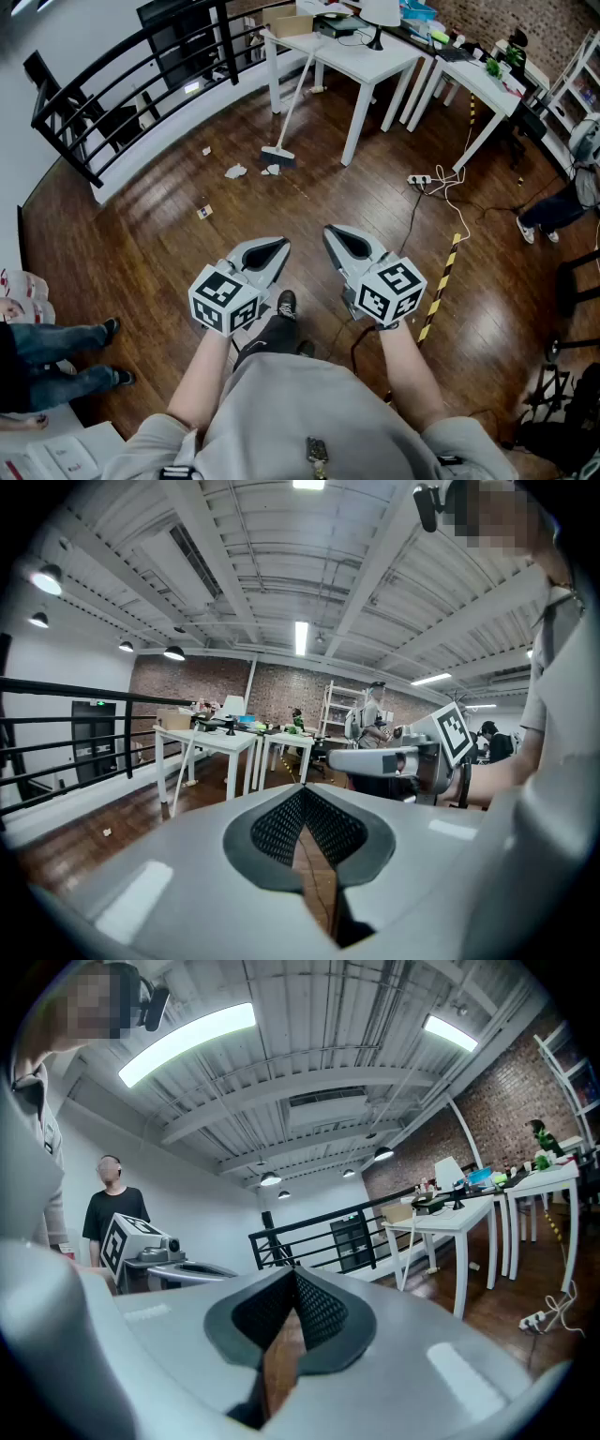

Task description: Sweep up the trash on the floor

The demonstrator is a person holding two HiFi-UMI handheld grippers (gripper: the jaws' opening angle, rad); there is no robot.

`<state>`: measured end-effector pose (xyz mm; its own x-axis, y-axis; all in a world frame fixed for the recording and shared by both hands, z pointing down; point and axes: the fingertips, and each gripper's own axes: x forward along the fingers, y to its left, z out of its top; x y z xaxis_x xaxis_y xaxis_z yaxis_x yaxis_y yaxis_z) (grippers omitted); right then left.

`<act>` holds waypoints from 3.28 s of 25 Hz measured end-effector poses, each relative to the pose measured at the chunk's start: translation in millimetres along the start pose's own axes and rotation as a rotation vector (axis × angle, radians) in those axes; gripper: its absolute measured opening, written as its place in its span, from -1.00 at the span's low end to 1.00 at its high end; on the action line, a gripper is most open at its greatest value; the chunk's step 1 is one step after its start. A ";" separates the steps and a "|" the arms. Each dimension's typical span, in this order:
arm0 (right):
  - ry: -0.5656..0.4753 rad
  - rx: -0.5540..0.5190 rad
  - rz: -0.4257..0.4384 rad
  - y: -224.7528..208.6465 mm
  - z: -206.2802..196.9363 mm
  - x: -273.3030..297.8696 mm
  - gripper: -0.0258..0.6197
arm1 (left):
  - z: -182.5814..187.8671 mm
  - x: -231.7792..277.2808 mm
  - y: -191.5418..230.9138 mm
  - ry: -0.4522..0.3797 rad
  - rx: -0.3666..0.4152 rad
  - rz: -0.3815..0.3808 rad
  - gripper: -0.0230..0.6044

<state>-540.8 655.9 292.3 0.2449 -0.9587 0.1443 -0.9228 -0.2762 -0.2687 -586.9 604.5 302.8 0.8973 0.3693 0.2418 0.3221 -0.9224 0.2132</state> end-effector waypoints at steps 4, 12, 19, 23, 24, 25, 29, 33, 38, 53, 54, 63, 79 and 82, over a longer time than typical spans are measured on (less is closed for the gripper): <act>0.004 -0.011 -0.032 -45.2 9.6 15.0 -0.92 | 13.3 48.3 19.6 -0.017 0.008 -0.036 -0.91; 0.013 -0.044 -0.165 -145.3 47.0 38.9 -0.92 | 39.6 145.9 64.5 -0.037 -0.018 -0.148 -0.91; 0.011 -0.057 -0.212 -204.3 75.3 85.0 -0.92 | 63.5 207.0 113.8 -0.020 -0.006 -0.197 -0.91; 0.013 -0.050 -0.211 -236.2 89.6 104.5 -0.92 | 74.7 236.4 134.2 -0.012 -0.015 -0.197 -0.91; 0.013 -0.049 -0.208 -245.8 93.0 108.2 -0.92 | 77.8 245.1 138.4 -0.013 -0.018 -0.193 -0.91; 0.012 -0.048 -0.202 -256.5 95.0 111.8 -0.92 | 79.7 254.8 142.1 -0.013 -0.020 -0.187 -0.91; 0.013 -0.042 -0.143 -306.8 95.0 132.9 -0.92 | 77.4 300.8 163.3 0.003 -0.029 -0.133 -0.91; 0.022 -0.056 -0.060 -361.1 106.8 147.7 -0.92 | 87.9 351.8 180.0 -0.021 -0.075 -0.050 -0.91; 0.021 -0.043 0.015 -436.8 133.7 153.0 -0.92 | 106.0 416.1 186.2 -0.032 -0.115 0.027 -0.91; 0.051 -0.006 0.216 -531.2 155.2 231.7 -0.92 | 138.4 486.2 263.2 -0.048 -0.147 0.248 -0.91; 0.062 -0.012 0.222 -534.5 154.6 243.3 -0.92 | 139.5 489.3 275.2 -0.057 -0.155 0.253 -0.91; 0.167 -0.094 0.230 -579.6 181.2 371.8 -0.92 | 164.0 527.7 410.0 -0.113 -0.195 0.294 -0.91; 0.246 -0.138 0.289 -680.5 223.2 576.6 -0.92 | 208.1 584.7 577.4 -0.199 -0.286 0.500 -0.91; 0.299 -0.173 0.311 -708.5 223.6 612.0 -0.88 | 219.8 605.1 599.5 -0.214 -0.288 0.542 -0.91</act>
<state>329.4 249.7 358.1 -0.1242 -0.9259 0.3568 -0.9811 0.0608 -0.1838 215.5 250.0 368.8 0.9597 -0.1981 0.1991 -0.2604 -0.8933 0.3664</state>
